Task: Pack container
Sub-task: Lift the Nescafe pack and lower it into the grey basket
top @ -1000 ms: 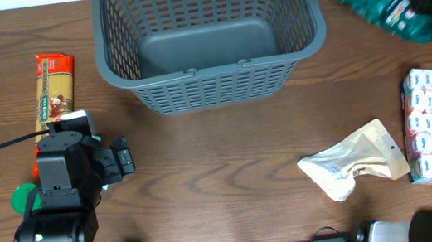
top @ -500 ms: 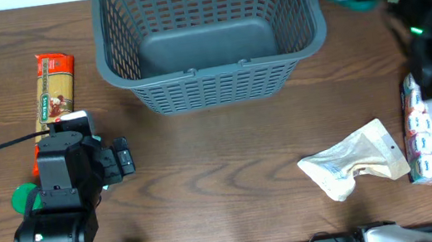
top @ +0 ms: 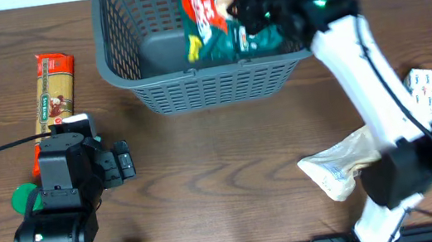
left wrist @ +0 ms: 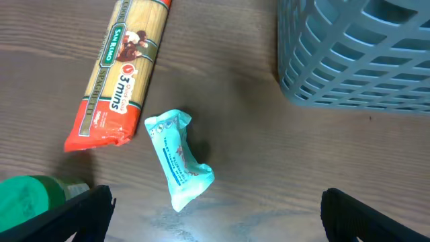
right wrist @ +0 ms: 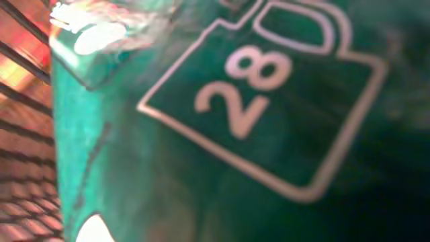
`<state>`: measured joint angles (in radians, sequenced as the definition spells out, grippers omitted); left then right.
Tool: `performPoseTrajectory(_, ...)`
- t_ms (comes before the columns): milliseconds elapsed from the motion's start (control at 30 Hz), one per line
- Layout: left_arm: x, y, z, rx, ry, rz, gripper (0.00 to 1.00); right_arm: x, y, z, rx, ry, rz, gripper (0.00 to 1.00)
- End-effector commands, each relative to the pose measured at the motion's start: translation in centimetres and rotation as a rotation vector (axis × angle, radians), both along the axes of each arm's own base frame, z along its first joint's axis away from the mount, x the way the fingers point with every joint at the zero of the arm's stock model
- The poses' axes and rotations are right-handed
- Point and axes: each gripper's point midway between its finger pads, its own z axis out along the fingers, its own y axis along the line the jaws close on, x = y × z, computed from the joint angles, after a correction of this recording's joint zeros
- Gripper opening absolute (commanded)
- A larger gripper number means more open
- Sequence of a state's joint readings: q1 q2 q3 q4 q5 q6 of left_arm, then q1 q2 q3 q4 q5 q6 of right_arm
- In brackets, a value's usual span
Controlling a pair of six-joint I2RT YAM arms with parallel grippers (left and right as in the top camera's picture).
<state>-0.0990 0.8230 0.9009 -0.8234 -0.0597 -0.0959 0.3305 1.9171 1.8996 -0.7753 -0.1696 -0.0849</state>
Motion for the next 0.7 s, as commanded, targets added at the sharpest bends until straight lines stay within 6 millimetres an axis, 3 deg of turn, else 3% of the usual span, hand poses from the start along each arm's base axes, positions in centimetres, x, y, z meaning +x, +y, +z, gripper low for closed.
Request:
performPoseTrajectory(0,0.2,0.3,1.0,0.019,-0.02,0.0,0.98,1.3,0.2,-1.9,-0.022,0.026,0.007,0.01)
performPoseTrajectory(100,0.2,0.3,0.9,0.019,-0.019,0.0,0.98,1.5,0.2,-5.2,-0.047,0.099,0.007,0.01)
performPoseTrajectory(233,0.0,0.3,0.8,0.02,-0.01,0.0,0.98,1.4,0.1,-7.3,-0.063,0.146,0.007,0.01)
performPoseTrajectory(267,0.0,0.3,0.8,0.02,-0.009,0.0,0.99,1.3,0.1,-7.4,-0.065,0.152,0.007,0.1)
performPoseTrajectory(333,-0.1,0.3,0.7,0.02,-0.004,0.0,0.99,1.2,0.0,-7.5,-0.071,0.156,0.013,0.61)
performPoseTrajectory(367,-0.1,0.3,0.7,0.02,-0.002,0.0,0.98,1.2,0.0,-7.3,-0.07,0.153,0.012,0.76)
performPoseTrajectory(400,-0.2,0.3,0.6,0.021,0.0,0.0,0.98,1.1,0.0,-7.0,-0.067,0.148,0.013,0.88)
performPoseTrajectory(500,-0.2,0.3,0.6,0.021,0.002,0.0,0.99,1.2,0.1,-5.3,-0.053,0.116,0.015,0.93)
performPoseTrajectory(567,-0.2,0.3,0.6,0.021,0.001,0.0,0.98,1.0,0.2,-2.7,-0.026,0.079,0.024,0.99)
performPoseTrajectory(667,-0.2,0.3,0.6,0.021,0.001,0.0,0.98,0.6,-0.4,2.9,-0.003,0.004,0.015,0.99)
